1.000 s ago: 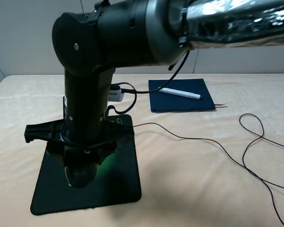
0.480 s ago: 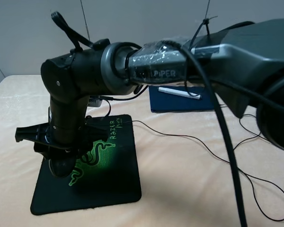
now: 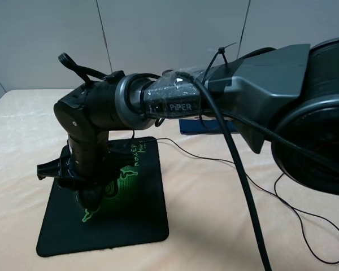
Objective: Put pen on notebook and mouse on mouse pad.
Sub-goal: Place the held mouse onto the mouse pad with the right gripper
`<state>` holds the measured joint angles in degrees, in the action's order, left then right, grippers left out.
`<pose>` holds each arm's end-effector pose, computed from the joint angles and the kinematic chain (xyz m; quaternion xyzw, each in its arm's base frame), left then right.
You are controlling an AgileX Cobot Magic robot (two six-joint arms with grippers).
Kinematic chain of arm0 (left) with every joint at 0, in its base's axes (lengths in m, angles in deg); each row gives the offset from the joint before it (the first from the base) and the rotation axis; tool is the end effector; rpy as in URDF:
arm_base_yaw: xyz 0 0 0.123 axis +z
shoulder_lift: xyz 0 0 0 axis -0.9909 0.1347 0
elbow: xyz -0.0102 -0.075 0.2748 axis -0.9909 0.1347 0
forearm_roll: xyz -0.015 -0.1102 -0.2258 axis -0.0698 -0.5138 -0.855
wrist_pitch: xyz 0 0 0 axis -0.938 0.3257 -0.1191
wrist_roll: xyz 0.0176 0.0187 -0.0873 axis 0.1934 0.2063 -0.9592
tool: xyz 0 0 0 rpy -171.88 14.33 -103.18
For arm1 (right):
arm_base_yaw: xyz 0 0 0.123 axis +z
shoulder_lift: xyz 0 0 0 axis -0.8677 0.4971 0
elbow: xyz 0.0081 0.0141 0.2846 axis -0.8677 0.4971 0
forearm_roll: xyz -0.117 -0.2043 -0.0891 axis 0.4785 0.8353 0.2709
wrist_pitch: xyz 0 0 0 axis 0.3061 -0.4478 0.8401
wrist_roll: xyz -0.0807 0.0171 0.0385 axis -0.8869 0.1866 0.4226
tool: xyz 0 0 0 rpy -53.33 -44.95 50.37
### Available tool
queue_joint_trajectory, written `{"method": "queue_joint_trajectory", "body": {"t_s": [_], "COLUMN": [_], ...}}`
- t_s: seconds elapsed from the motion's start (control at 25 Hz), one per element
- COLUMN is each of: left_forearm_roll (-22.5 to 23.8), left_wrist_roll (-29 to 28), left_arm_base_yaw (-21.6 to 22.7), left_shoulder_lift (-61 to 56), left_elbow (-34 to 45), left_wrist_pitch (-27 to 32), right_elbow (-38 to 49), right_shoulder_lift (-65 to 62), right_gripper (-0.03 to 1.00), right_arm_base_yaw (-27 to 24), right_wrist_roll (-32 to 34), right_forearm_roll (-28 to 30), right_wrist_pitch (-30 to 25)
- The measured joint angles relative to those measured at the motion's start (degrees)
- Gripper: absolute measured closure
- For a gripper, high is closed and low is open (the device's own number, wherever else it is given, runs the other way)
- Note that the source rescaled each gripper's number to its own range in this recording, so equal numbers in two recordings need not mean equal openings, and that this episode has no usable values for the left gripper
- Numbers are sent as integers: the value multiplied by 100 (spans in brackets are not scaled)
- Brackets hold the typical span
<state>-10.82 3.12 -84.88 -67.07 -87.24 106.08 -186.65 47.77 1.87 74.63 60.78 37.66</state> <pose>-0.0037 0.0036 0.2736 0.0120 0.8545 0.0054 0.5192 0.2298 0.4331 0.1296 -0.1421 0.9728 0.1478 0.1083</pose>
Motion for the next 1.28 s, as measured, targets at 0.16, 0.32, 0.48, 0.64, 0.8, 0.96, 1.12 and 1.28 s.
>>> {"method": "queue_joint_trajectory", "body": {"t_s": [0.16, 0.32, 0.48, 0.64, 0.8, 0.96, 1.12, 1.28], "left_forearm_roll": [0, 0, 0, 0, 0, 0, 0, 0], "left_wrist_roll": [0, 0, 0, 0, 0, 0, 0, 0], "left_arm_base_yaw": [0, 0, 0, 0, 0, 0, 0, 0], "left_shoulder_lift": [0, 0, 0, 0, 0, 0, 0, 0], "left_elbow": [0, 0, 0, 0, 0, 0, 0, 0], "left_wrist_pitch": [0, 0, 0, 0, 0, 0, 0, 0], "right_elbow": [0, 0, -12, -12, -12, -12, -12, -12], "right_shoulder_lift": [6, 6, 6, 6, 6, -4, -134, -386], "right_gripper": [39, 37, 5, -2, -3, -3, -3, -3], "right_arm_base_yaw": [0, 0, 0, 0, 0, 0, 0, 0], "right_wrist_roll": [-126, -198, -333, -694, -795, -800, -800, -800], "right_forearm_roll": [53, 46, 0, 0, 0, -101, -129, -106], "right_wrist_pitch": [-6, -11, -26, -26, -26, -44, -105, -236]}}
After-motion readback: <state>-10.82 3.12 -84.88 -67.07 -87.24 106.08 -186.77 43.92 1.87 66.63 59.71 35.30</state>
